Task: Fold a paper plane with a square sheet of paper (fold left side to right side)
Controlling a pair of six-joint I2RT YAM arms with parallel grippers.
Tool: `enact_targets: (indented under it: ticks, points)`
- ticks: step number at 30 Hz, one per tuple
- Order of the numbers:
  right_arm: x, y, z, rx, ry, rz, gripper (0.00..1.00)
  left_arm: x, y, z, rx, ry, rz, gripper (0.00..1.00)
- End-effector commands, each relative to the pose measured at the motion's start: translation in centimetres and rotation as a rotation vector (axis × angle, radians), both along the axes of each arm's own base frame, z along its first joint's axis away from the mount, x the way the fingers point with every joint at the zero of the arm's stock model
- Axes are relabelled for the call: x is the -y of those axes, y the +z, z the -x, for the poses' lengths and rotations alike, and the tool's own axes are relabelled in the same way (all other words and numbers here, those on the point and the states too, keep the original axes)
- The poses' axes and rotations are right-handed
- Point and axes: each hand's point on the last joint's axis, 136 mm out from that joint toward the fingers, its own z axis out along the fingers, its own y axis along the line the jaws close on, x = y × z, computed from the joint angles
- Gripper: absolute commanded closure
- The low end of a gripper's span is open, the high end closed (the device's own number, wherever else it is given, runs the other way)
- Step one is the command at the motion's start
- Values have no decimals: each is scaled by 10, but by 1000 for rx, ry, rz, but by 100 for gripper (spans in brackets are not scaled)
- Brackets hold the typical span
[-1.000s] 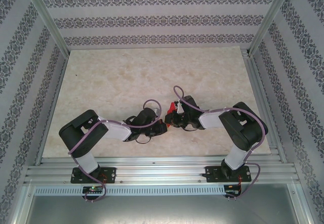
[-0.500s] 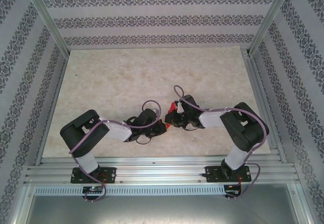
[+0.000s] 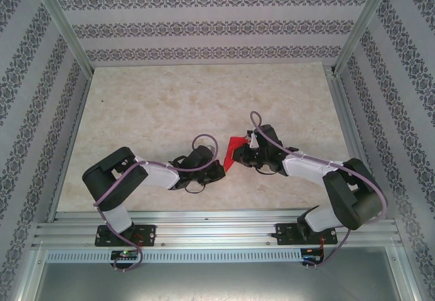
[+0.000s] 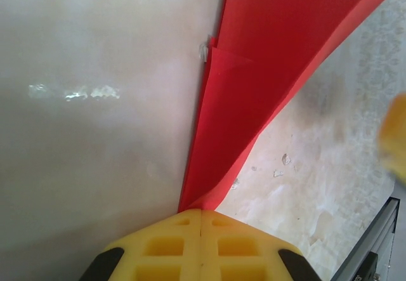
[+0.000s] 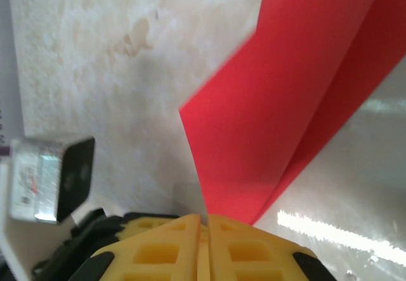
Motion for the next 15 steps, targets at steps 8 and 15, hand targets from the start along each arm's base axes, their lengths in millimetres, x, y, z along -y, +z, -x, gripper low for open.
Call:
enact_targets:
  ticks: [8, 15]
  points:
    - [-20, -26, -5, -11, 28, 23, 89, -44, -61, 36, -152, 10, -259, 100]
    - [-18, -45, -10, -18, 46, 77, 89, -47, -64, 37, -160, 9, -275, 100]
